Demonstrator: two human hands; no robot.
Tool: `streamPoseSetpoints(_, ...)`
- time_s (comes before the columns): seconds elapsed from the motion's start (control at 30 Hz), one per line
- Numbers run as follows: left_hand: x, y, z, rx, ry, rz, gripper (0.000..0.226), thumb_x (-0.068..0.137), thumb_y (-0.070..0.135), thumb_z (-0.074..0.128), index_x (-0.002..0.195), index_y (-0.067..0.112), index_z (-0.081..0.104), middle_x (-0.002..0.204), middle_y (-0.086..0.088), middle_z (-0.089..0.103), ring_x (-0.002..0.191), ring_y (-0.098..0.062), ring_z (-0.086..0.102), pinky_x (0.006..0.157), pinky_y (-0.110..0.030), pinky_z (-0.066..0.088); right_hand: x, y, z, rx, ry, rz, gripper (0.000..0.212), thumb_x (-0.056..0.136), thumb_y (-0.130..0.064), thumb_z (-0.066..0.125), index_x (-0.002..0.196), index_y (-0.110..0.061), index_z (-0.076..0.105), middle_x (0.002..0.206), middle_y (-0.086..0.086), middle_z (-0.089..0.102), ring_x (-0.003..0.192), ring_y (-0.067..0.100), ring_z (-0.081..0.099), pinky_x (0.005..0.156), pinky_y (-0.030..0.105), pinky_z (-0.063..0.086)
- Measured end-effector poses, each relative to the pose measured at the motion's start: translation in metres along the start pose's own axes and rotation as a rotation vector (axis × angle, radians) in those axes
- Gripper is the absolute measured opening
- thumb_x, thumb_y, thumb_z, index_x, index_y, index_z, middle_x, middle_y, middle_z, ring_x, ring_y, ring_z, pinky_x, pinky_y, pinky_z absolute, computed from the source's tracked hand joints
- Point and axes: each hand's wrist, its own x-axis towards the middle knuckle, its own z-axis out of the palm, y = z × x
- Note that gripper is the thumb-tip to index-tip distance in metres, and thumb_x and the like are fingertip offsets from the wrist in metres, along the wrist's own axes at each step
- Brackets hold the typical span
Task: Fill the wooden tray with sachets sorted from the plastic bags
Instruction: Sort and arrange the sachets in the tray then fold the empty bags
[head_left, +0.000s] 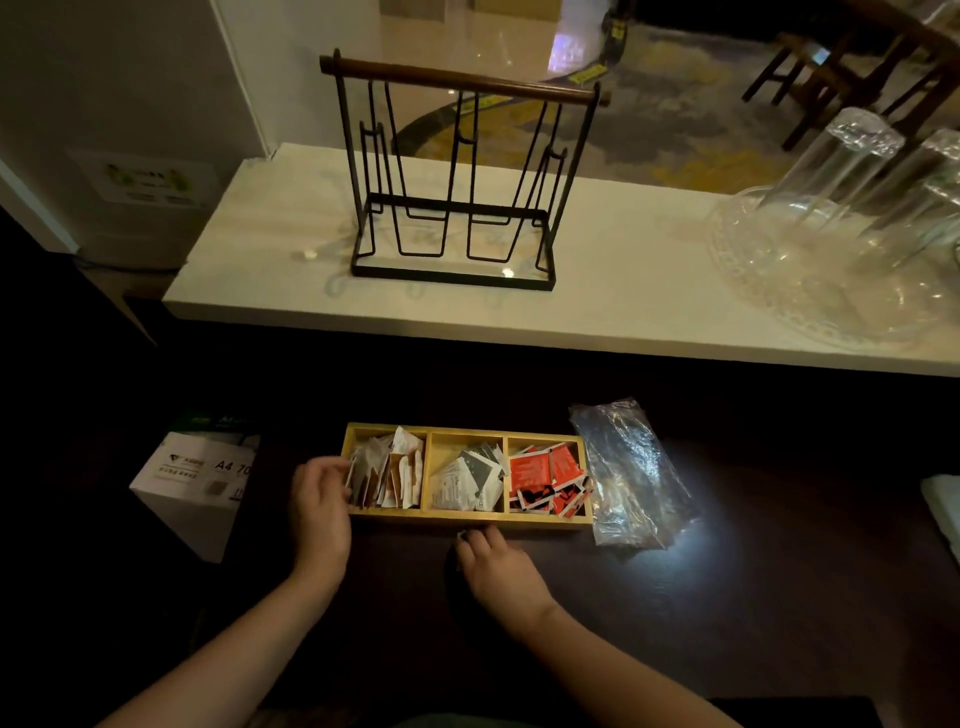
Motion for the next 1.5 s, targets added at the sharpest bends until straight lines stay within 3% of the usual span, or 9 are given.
streamPoseSetpoints(0.13, -0.037, 0.015, 0.024, 0.106, -0.266, -0.021, 0.022, 0.097, 0.012, 0.038, 0.084, 0.021, 0.054, 0.087, -0.010, 0.058, 0.066, -0.020, 0.056, 0.058, -0.036, 0.051, 0.002, 0.012, -0.014, 0.195, 0.145, 0.084, 0.036, 0.092, -0.010, 0.051, 0.128, -0.011, 0.051, 0.120, 0.013, 0.064, 0.110, 0.029, 0.061, 0.085, 0.037, 0.051)
streamPoseSetpoints(0.37, -0.060, 0.037, 0.071, -0.285, -0.703, -0.565, 0.025, 0.096, 0.027, 0.046, 0.113, 0.012, 0.056, 0.111, -0.016, 0.064, 0.097, -0.033, 0.068, 0.079, -0.043, 0.057, -0.014, 0.021, -0.029, 0.441, 0.439, -0.005, 0.040, 0.083, -0.017, 0.046, 0.121, -0.015, 0.059, 0.124, 0.003, 0.061, 0.114, 0.016, 0.056, 0.092, 0.026, 0.049)
streamPoseSetpoints(0.6, -0.049, 0.051, 0.106, -0.032, -0.612, -0.274, 0.018, 0.098, 0.015, 0.041, 0.103, 0.006, 0.055, 0.106, -0.016, 0.066, 0.092, -0.025, 0.068, 0.078, -0.040, 0.058, -0.054, 0.097, -0.033, 0.382, 0.530, 0.287, 0.070, 0.069, -0.007, 0.054, 0.137, -0.012, 0.041, 0.147, 0.007, 0.041, 0.137, 0.020, 0.037, 0.115, 0.038, 0.030)
streamPoseSetpoints(0.7, -0.041, 0.052, 0.117, 0.109, -0.550, -0.144, 0.015, 0.097, 0.020, 0.042, 0.097, 0.017, 0.056, 0.101, -0.009, 0.065, 0.092, -0.024, 0.065, 0.084, -0.049, 0.055, -0.062, 0.126, -0.009, 0.124, 0.195, 0.452, 0.088, 0.079, -0.031, 0.058, 0.150, -0.014, 0.010, 0.161, 0.009, 0.007, 0.149, 0.027, 0.005, 0.115, 0.060, -0.002)
streamPoseSetpoints(0.77, -0.040, 0.055, 0.122, 0.127, -0.519, -0.105, 0.016, 0.097, 0.020, 0.041, 0.099, 0.015, 0.056, 0.100, -0.009, 0.064, 0.087, -0.023, 0.066, 0.078, -0.043, 0.057, -0.061, 0.134, 0.008, 0.015, 0.077, 0.462, 0.093, 0.083, -0.036, 0.062, 0.150, -0.018, 0.000, 0.159, 0.007, -0.004, 0.148, 0.030, 0.001, 0.109, 0.063, -0.004)
streamPoseSetpoints(1.03, -0.041, 0.046, 0.126, 0.194, -0.509, -0.064, 0.015, 0.097, 0.017, 0.043, 0.101, 0.010, 0.055, 0.102, -0.007, 0.065, 0.080, -0.016, 0.066, 0.054, -0.022, 0.051, -0.051, 0.182, -0.003, 0.259, 0.224, 0.676, 0.055, 0.087, -0.005, 0.056, 0.131, -0.035, 0.045, 0.145, 0.009, 0.040, 0.125, 0.033, 0.050, 0.105, 0.057, 0.036)
streamPoseSetpoints(1.23, -0.044, 0.036, 0.124, 0.256, -0.524, -0.036, 0.011, 0.096, 0.015, 0.044, 0.096, 0.016, 0.055, 0.103, -0.007, 0.066, 0.074, -0.010, 0.062, 0.048, -0.014, 0.044, -0.049, 0.194, -0.005, -0.060, 0.052, 0.510, 0.065, 0.081, -0.051, 0.055, 0.140, -0.030, 0.039, 0.156, 0.005, 0.025, 0.146, 0.030, 0.020, 0.114, 0.059, -0.013)
streamPoseSetpoints(1.37, -0.037, 0.036, 0.128, 0.340, -0.518, 0.033, 0.014, 0.094, 0.014, 0.049, 0.102, 0.012, 0.060, 0.103, -0.004, 0.064, 0.062, -0.008, 0.061, 0.043, -0.010, 0.043, -0.031, 0.178, -0.007, -0.252, 0.118, 0.244, 0.050, 0.078, -0.034, 0.064, 0.124, -0.017, 0.057, 0.126, 0.005, 0.061, 0.125, 0.026, 0.052, 0.119, 0.049, 0.001)
streamPoseSetpoints(1.5, -0.023, 0.046, 0.138, 0.400, -0.472, 0.107, 0.008, 0.092, 0.018, 0.054, 0.097, 0.015, 0.060, 0.088, 0.003, 0.063, 0.054, -0.008, 0.062, 0.046, -0.015, 0.047, -0.013, 0.172, -0.019, -0.264, 0.026, 0.332, 0.035, 0.091, -0.020, 0.050, 0.125, -0.009, 0.052, 0.118, 0.010, 0.062, 0.123, 0.030, 0.048, 0.120, 0.044, 0.005)
